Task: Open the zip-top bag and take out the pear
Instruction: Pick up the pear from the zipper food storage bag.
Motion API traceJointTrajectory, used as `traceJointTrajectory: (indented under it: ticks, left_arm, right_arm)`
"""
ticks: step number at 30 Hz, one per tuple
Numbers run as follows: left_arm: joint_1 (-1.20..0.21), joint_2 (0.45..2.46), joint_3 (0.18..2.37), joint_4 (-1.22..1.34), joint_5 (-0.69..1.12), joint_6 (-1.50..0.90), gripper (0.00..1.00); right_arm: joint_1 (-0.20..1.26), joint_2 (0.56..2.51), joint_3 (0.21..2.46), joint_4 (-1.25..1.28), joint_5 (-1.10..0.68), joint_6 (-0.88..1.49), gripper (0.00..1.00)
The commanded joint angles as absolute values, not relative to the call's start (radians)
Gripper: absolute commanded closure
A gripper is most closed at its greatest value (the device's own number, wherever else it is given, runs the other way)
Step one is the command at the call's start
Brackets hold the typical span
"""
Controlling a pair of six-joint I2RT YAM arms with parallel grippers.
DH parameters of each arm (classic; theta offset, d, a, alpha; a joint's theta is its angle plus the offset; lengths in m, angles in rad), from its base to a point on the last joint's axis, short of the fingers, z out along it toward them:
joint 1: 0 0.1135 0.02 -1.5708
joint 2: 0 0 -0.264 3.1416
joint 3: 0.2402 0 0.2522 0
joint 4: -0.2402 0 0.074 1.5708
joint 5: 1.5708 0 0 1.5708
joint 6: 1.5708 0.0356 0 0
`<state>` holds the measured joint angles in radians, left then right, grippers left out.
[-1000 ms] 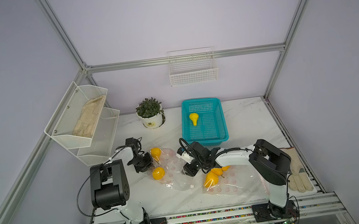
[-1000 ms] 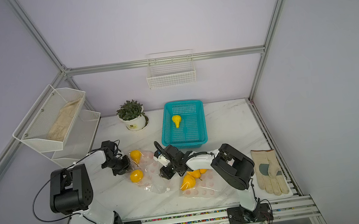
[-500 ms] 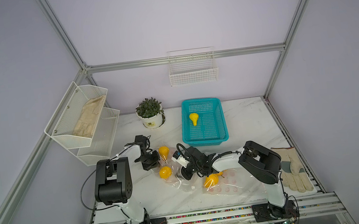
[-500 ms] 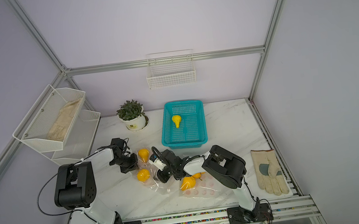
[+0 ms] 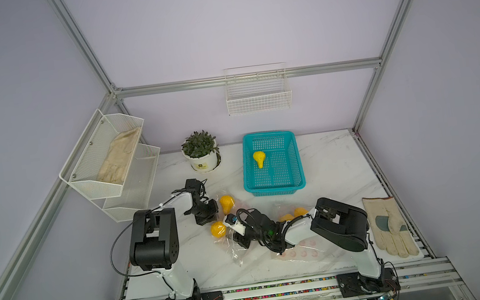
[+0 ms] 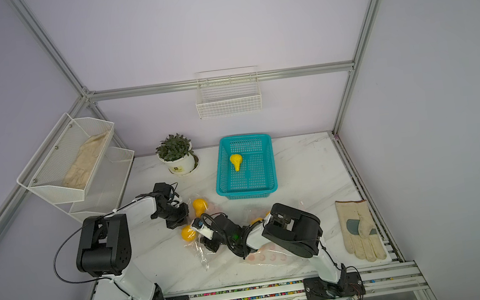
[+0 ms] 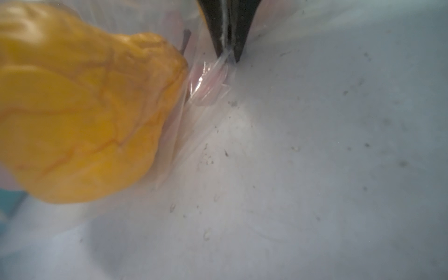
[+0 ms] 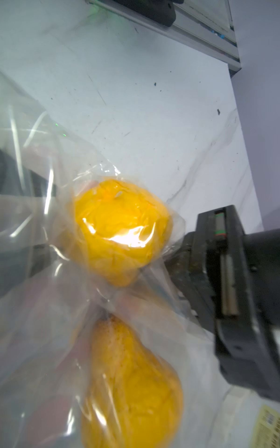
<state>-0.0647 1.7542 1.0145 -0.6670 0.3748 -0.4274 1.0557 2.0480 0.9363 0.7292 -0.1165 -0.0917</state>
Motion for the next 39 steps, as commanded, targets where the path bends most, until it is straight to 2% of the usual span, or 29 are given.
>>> traceJointTrajectory:
  ticks: [1, 6, 11, 18, 26, 32, 36, 38, 39]
  left_arm:
    - [-0.086, 1.803, 0.997, -0.670, 0.349, -0.422, 1.00]
    - [-0.086, 1.807, 0.996, -0.667, 0.351, -0.424, 1.00]
    - [-0.085, 1.817, 0.997, -0.666, 0.356, -0.424, 1.00]
    - [-0.086, 1.804, 0.999, -0.666, 0.361, -0.420, 1.00]
    - [-0.086, 1.800, 0.994, -0.666, 0.361, -0.420, 1.00]
    - [-0.086, 1.795, 0.994, -0.675, 0.351, -0.416, 1.00]
    - [-0.086, 1.792, 0.994, -0.678, 0.342, -0.415, 1.00]
    - [-0.086, 1.799, 0.997, -0.677, 0.346, -0.414, 1.00]
    - [-0.087, 1.802, 0.999, -0.678, 0.349, -0.414, 1.00]
  right_arm:
    - [1.053, 2.046, 0.918, 1.001, -0.090, -0.140, 0.65]
    - [1.054, 2.025, 0.880, 1.155, -0.158, -0.123, 0.67]
    - [1.054, 1.972, 0.850, 1.205, -0.204, -0.077, 0.72]
    - [1.054, 1.950, 0.881, 0.776, -0.127, -0.139, 0.68]
    - [1.054, 1.932, 0.832, 0.643, 0.004, -0.132, 0.65]
    - [1.054, 1.949, 0.856, 0.575, 0.061, -0.113, 0.68]
    - [1.054, 1.909, 0.818, 0.538, 0.064, -0.085, 0.54]
    - [1.052, 1.920, 0.839, 0.492, 0.077, -0.084, 0.53]
    - [1.052, 1.943, 0.863, 0.461, 0.096, -0.089, 0.56]
